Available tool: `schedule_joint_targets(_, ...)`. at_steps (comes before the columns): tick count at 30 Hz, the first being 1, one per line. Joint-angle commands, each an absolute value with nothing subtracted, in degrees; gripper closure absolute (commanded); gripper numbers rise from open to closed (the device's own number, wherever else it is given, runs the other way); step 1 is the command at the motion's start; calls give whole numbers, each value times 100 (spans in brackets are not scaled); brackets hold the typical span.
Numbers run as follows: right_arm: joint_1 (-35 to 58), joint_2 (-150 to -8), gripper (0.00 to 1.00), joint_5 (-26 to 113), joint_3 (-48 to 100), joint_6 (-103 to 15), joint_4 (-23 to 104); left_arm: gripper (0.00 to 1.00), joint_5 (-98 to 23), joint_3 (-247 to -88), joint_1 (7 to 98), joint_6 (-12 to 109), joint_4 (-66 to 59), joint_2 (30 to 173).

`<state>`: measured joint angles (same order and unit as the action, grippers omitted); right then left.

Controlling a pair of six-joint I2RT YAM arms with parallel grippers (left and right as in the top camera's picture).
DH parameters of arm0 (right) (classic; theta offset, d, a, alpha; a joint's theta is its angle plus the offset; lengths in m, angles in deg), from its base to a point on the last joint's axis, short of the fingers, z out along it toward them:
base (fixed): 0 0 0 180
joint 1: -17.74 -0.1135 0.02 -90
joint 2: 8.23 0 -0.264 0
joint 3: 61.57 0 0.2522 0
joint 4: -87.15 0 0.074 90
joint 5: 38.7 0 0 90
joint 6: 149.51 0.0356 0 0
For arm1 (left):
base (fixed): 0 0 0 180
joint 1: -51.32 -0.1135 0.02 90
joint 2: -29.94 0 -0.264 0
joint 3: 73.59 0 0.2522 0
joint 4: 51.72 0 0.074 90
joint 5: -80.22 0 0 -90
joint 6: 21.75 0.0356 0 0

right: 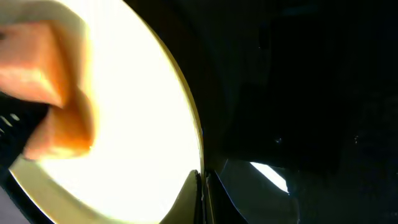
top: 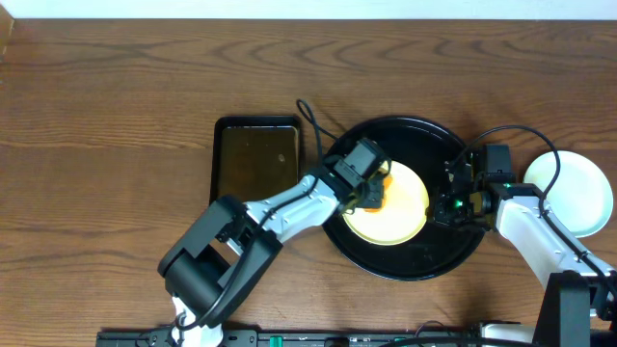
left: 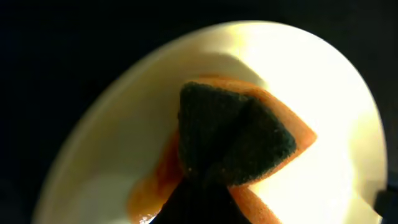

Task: Clean dirty plates on tray and stack at the side
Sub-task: 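Scrub the yellow plate with the sponge in the left gripper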

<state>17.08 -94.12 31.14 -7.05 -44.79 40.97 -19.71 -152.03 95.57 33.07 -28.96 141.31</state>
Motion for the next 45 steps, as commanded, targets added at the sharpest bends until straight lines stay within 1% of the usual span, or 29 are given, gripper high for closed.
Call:
schedule_joint_targets(1, 1657, -9477, 98, 3177, -705, -4407, 4018, 92, -1552, -15133, 9354, 3648, -2575, 14142)
schedule_joint_targets(3, 1657, -9477, 97, 3179, -705, -4409, 4020, 92, -1657, -15133, 9332, 3871, -2511, 13969)
schedule_joint_targets(5, 1657, -9477, 81, 3177, -705, -4409, 4025, 92, -1755, -15133, 9332, 4068, -2422, 13655)
schedule_joint_targets(6, 1657, -9477, 75, 3177, -705, -4409, 4023, 92, -1748, -15133, 9332, 4083, -2330, 13405)
schedule_joint_targets(10, 1657, -9477, 72, 3177, -705, -4411, 4042, 92, -1530, -15133, 9238, 4188, -1941, 12549)
schedule_joint_targets(16, 1655, -9477, 68, 3177, -705, -4413, 4060, 92, -813, -15133, 8884, 4188, -1104, 12048)
schedule_joint_targets(20, 1642, -9486, 69, 3177, -751, -4409, 4071, 92, -732, -15131, 8457, 4190, -658, 12079)
schedule_joint_targets(25, 1539, -9600, 73, 3131, -902, -4300, 4278, 92, -741, -15131, 7933, 4184, -581, 12127)
schedule_joint_targets(29, 1423, -9641, 81, 3131, -1011, -4230, 4556, 92, -929, -15131, 7824, 4199, -588, 12138)
schedule_joint_targets(32, 1338, -9641, 92, 3131, -1011, -4127, 4663, 92, -1313, -15131, 7876, 4302, -667, 12142)
schedule_joint_targets(33, 1319, -9641, 97, 3133, -1011, -4103, 4685, 92, -1512, -15131, 7918, 4321, -721, 12144)
schedule_joint_targets(34, 1310, -9641, 99, 3131, -1011, -4103, 4691, 92, -1665, -15131, 7961, 4330, -763, 12147)
schedule_joint_targets(37, 1297, -9641, 99, 3133, -1011, -4059, 4683, 92, -1965, -15131, 8245, 4527, -940, 12192)
schedule_joint_targets(45, 1299, -9641, 99, 3020, -1011, -4029, 4694, 92, -1967, -15131, 8943, 4531, -1207, 12756)
